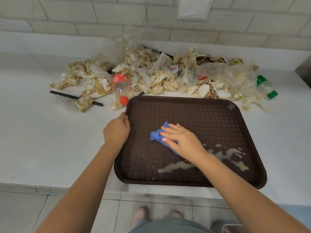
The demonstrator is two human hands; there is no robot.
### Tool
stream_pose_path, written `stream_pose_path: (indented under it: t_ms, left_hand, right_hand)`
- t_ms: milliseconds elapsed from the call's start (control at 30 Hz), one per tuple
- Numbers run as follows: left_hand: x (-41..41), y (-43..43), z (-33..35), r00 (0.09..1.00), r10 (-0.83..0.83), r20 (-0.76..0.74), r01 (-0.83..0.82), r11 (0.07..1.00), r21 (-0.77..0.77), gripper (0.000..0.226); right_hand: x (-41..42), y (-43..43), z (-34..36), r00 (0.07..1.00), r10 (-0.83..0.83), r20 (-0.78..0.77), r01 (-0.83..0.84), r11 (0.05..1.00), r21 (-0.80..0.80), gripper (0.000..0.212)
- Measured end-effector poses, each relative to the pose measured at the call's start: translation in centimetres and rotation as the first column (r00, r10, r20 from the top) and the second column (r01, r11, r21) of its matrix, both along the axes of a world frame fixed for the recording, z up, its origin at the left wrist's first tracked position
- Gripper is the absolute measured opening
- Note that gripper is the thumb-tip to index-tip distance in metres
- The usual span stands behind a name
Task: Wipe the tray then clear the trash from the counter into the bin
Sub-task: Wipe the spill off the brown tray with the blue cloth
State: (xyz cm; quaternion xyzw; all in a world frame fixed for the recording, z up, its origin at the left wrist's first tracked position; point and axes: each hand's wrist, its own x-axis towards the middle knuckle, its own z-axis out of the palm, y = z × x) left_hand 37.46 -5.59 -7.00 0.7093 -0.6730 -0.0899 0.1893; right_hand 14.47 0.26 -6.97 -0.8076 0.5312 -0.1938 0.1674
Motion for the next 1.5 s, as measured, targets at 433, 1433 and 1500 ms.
stream_pose_path:
  t_ms: [433,1433,1500]
  left_hand:
    - [-0.5,0.3,-0.1,0.995,0.088,-0.05,-0.087,0.996,0.013,0.033]
    - [-0.5,0.5,0.0,0.993,0.082,-0.082,-0.082,0.997,-0.003,0.032]
    - [-0.5,0.5,0.0,0.993,0.084,-0.085,-0.085,0.996,-0.006,0.032]
  right_hand:
    - [-13.9,5.2,1.9,0.839,-0.544,-0.031,0.544,0.833,0.1,0.032]
    - [3.6,5.3,1.3,0.874,-0.378,-0.304,0.446,0.874,0.195,0.053]
    - [5.0,4.8,1.4,0.918,-0.288,-0.274,0.345,0.919,0.191,0.059]
